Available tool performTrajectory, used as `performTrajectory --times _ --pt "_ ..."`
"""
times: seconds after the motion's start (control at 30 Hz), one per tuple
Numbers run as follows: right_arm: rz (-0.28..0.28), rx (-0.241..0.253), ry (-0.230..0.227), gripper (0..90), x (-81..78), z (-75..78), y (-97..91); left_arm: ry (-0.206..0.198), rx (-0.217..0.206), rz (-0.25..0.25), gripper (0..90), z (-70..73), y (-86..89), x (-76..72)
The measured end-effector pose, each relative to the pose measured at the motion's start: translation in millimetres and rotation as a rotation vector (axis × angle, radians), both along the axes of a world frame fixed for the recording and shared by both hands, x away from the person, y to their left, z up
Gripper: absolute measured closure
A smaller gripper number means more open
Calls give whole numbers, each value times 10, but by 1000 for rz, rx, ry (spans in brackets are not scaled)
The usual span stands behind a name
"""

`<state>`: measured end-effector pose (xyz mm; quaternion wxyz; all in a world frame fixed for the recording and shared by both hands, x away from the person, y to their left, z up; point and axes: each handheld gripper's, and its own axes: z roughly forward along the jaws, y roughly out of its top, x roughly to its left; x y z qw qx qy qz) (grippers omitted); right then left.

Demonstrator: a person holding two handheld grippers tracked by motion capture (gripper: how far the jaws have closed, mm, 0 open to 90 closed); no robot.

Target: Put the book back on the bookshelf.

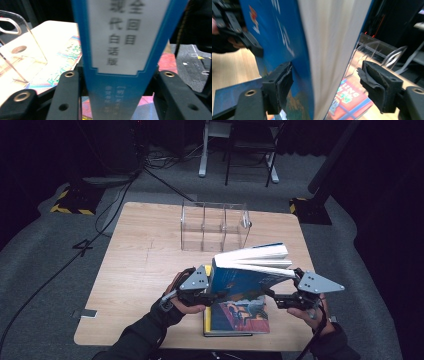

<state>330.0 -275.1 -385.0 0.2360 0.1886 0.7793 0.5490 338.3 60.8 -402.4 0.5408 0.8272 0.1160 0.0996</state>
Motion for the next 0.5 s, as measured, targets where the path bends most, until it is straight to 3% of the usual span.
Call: performTrajectory --times 0.03,0.23,0.5 --pt "25 1 33 273 55 -64 46 -7 4 -2 590 4 2 -9" --pt "96 -24 79 263 132 -151 154 -3 1 -22 597 1 23 -18" --pt "102 -17 98 274 143 -172 236 8 -20 27 547 -3 -1 -51"
